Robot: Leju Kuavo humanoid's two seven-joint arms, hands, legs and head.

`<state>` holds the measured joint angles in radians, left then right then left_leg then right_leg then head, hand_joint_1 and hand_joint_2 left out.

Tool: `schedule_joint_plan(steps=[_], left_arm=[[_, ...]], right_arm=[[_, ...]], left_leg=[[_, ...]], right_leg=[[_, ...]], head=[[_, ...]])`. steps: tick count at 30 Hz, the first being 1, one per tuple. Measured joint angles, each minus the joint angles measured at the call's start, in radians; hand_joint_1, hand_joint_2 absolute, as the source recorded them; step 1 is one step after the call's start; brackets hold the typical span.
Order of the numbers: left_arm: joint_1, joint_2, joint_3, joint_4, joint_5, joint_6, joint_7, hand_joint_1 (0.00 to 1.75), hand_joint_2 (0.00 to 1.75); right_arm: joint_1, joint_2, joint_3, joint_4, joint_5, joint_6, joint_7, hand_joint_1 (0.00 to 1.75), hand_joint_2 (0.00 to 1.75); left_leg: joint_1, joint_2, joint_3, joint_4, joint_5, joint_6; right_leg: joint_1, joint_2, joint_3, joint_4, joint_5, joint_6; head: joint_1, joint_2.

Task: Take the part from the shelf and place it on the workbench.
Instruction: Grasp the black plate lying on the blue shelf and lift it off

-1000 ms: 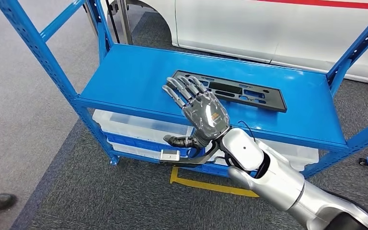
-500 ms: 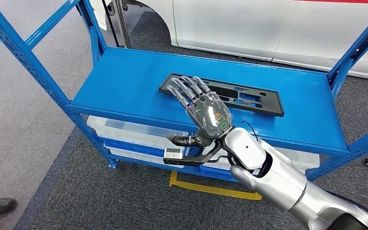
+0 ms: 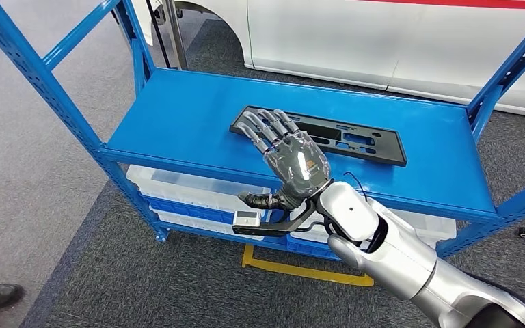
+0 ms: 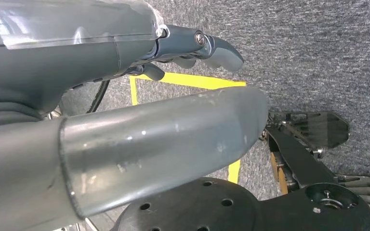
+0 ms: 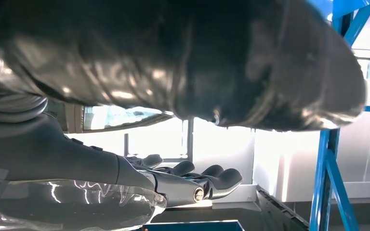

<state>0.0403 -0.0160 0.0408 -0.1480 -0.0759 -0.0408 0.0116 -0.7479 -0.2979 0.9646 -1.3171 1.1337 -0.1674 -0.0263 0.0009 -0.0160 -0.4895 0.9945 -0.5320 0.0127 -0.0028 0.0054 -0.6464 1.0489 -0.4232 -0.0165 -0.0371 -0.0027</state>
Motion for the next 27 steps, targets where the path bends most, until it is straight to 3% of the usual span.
schedule_joint_plan(steps=[5, 8, 10, 12, 13, 14, 15, 17, 19, 22, 24, 25, 27], left_arm=[[0.0, 0.0, 0.0, 0.0, 0.001, 0.0, 0.002, 0.0, 0.0], [0.0, -0.001, 0.0, 0.001, 0.001, 0.001, 0.003, 0.0, 0.0], [0.0, -0.002, 0.0, 0.001, 0.001, 0.001, 0.003, 0.0, 0.0], [0.0, -0.003, 0.0, 0.001, 0.001, 0.002, 0.003, 0.0, 0.0], [0.0, -0.003, -0.001, 0.001, 0.002, 0.002, 0.003, 0.0, 0.0], [0.0, -0.004, -0.001, 0.001, 0.003, 0.002, 0.003, 0.0, 0.0], [0.001, -0.004, -0.001, 0.001, 0.004, 0.002, 0.003, 0.0, 0.0], [0.002, -0.004, -0.001, 0.001, 0.006, 0.002, 0.003, 0.0, 0.0], [0.002, -0.003, -0.001, 0.002, 0.007, 0.002, 0.003, 0.0, 0.0], [-0.001, -0.004, -0.002, 0.002, 0.012, 0.004, 0.003, 0.0, 0.0], [-0.002, -0.005, -0.002, 0.002, 0.017, 0.004, 0.003, 0.0, 0.0], [-0.003, -0.006, -0.002, 0.002, 0.018, 0.005, 0.002, 0.0, 0.0], [-0.003, -0.006, -0.002, 0.002, 0.019, 0.005, 0.002, 0.0, 0.0]], right_arm=[[0.0, 0.004, -0.001, 0.0, -0.002, 0.001, -0.002, 0.0, 0.0], [-0.002, 0.005, -0.005, 0.0, -0.002, 0.002, -0.003, 0.0, 0.0], [-0.004, 0.005, -0.009, 0.001, -0.003, 0.003, -0.003, 0.0, 0.0], [0.0, 0.005, -0.01, 0.003, -0.003, 0.004, -0.004, 0.0, 0.0], [0.002, 0.005, -0.01, 0.005, -0.003, 0.004, -0.005, 0.0, 0.0], [0.004, 0.005, -0.01, 0.007, -0.003, 0.004, -0.005, 0.0, 0.0], [0.005, 0.005, -0.01, 0.009, -0.003, 0.004, -0.006, 0.0, 0.0], [0.004, 0.005, -0.01, 0.011, -0.003, 0.004, -0.006, 0.0, 0.0], [0.004, 0.005, -0.01, 0.013, -0.003, 0.005, -0.007, 0.0, 0.0], [0.005, 0.006, -0.012, 0.015, -0.004, 0.006, -0.009, 0.0, 0.0], [0.003, 0.006, -0.013, 0.015, -0.005, 0.006, -0.009, 0.0, 0.0], [0.002, 0.006, -0.014, 0.015, -0.005, 0.006, -0.009, 0.0, 0.0], [0.002, 0.006, -0.014, 0.016, -0.005, 0.007, -0.009, 0.0, 0.0]], left_leg=[[-0.003, 0.0, 0.0, 0.002, 0.0, 0.002], [0.0, 0.003, 0.02, -0.031, 0.021, 0.023], [0.007, 0.007, 0.039, -0.061, 0.037, 0.032], [0.008, 0.009, 0.041, -0.063, 0.036, 0.035], [0.009, 0.009, 0.042, -0.06, 0.032, 0.033], [0.011, 0.008, 0.044, -0.056, 0.026, 0.029], [0.015, 0.007, 0.047, -0.049, 0.018, 0.023], [0.021, 0.004, 0.049, -0.028, -0.006, 0.005], [0.023, 0.002, 0.04, -0.003, -0.029, -0.012], [0.025, 0.003, 0.038, 0.001, -0.041, -0.028], [0.027, 0.007, 0.027, 0.036, -0.063, -0.036], [0.028, 0.009, 0.003, 0.084, -0.086, -0.039], [0.028, 0.011, -0.078, 0.222, -0.137, -0.043]], right_leg=[[-0.003, 0.0, 0.002, -0.004, 0.003, 0.004], [-0.004, 0.0, 0.008, -0.014, 0.004, 0.02], [-0.004, 0.0, -0.021, 0.052, -0.034, 0.022], [-0.011, 0.0, -0.085, 0.174, -0.08, 0.028], [-0.017, 0.0, -0.111, 0.216, -0.087, 0.032], [-0.023, -0.001, -0.121, 0.226, -0.075, 0.038], [-0.029, -0.002, -0.11, 0.197, -0.046, 0.043], [-0.035, -0.004, -0.06, 0.089, 0.01, 0.053], [-0.033, 0.0, -0.031, 0.029, 0.015, 0.048], [-0.027, 0.003, -0.033, 0.032, -0.006, 0.025], [-0.028, 0.002, -0.024, 0.027, -0.012, 0.011], [-0.029, 0.0, -0.018, 0.024, -0.014, 0.006], [-0.026, -0.004, -0.012, 0.023, -0.019, 0.0]], head=[[0.0, 0.0], [0.0, 0.0], [0.001, 0.0], [0.001, 0.0], [0.001, 0.0], [0.001, 0.0], [0.001, 0.0], [0.002, 0.0], [0.002, 0.0], [0.001, 0.0], [0.001, 0.0], [0.001, 0.0], [0.001, 0.0]])
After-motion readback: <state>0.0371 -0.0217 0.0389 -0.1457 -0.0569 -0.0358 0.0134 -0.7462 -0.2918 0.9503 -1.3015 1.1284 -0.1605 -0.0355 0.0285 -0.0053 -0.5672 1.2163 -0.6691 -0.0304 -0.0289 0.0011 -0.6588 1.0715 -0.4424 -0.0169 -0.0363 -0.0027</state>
